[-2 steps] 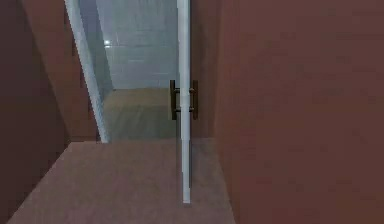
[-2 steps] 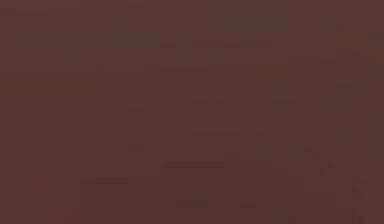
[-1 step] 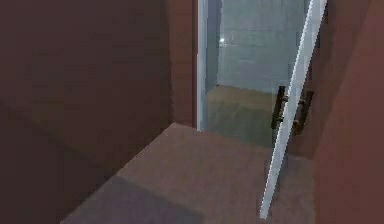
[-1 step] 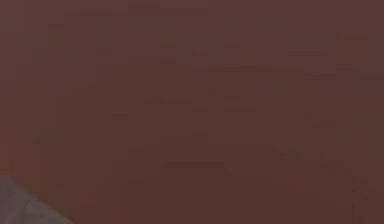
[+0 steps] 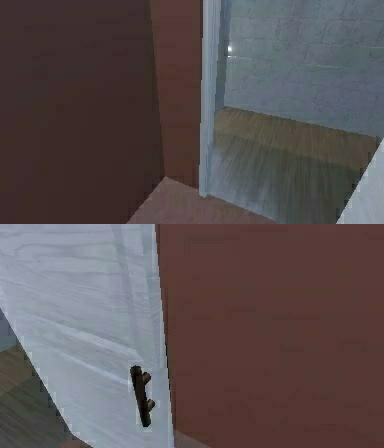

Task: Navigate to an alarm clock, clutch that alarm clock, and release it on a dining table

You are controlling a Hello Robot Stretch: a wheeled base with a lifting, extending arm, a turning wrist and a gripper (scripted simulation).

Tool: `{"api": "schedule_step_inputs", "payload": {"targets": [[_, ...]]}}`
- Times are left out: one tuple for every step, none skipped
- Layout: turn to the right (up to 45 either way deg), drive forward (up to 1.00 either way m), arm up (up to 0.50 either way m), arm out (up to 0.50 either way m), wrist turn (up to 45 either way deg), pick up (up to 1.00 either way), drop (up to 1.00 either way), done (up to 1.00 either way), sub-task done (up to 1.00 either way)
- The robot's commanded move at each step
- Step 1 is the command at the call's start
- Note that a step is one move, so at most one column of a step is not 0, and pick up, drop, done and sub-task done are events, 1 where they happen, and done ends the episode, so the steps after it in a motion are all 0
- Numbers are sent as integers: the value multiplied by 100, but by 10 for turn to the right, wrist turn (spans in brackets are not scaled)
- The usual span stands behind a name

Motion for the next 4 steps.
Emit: {"api": "schedule_step_inputs", "payload": {"targets": [[-120,0,0,0,0,0,0,0,0],[0,25,0,0,0,0,0,0,0],[330,0,0,0,0,0,0,0,0],[0,30,0,0,0,0,0,0,0]]}}
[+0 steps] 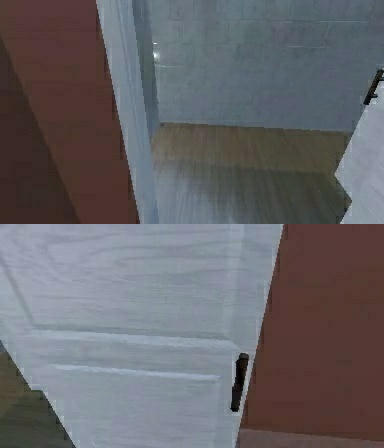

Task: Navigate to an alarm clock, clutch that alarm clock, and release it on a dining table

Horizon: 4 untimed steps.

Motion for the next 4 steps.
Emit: {"api": "schedule_step_inputs", "payload": {"targets": [[240,0,0,0,0,0,0,0,0],[0,95,0,0,0,0,0,0,0],[210,0,0,0,0,0,0,0,0],[0,95,0,0,0,0,0,0,0]]}}
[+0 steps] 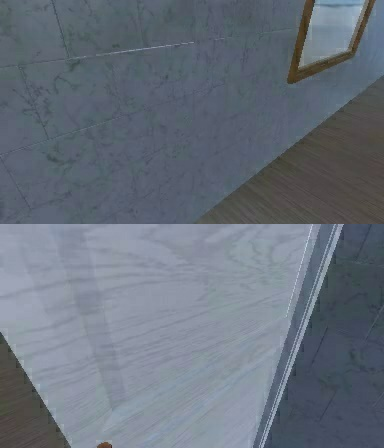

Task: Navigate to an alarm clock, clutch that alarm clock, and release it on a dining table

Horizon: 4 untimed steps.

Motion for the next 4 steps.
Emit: {"api": "schedule_step_inputs", "payload": {"targets": [[60,0,0,0,0,0,0,0,0],[0,40,0,0,0,0,0,0,0],[360,0,0,0,0,0,0,0,0],[0,15,0,0,0,0,0,0,0]]}}
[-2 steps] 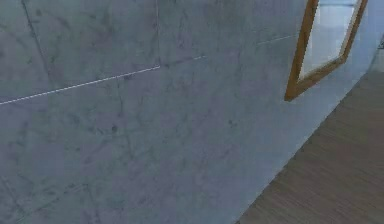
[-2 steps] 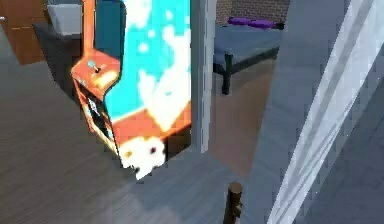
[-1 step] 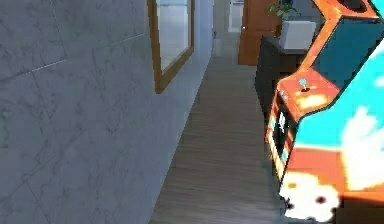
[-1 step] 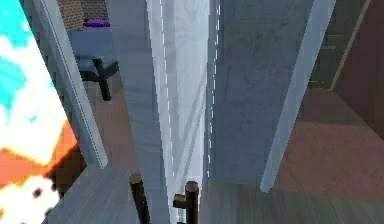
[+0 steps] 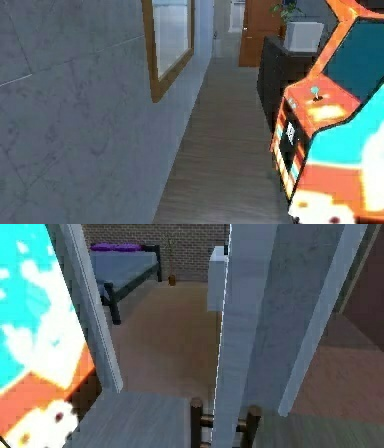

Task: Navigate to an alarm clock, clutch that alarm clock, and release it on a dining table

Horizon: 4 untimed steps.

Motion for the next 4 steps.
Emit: {"api": "schedule_step_inputs", "payload": {"targets": [[420,0,0,0,0,0,0,0,0],[0,45,0,0,0,0,0,0,0],[450,0,0,0,0,0,0,0,0],[120,0,0,0,0,0,0,0,0]]}}
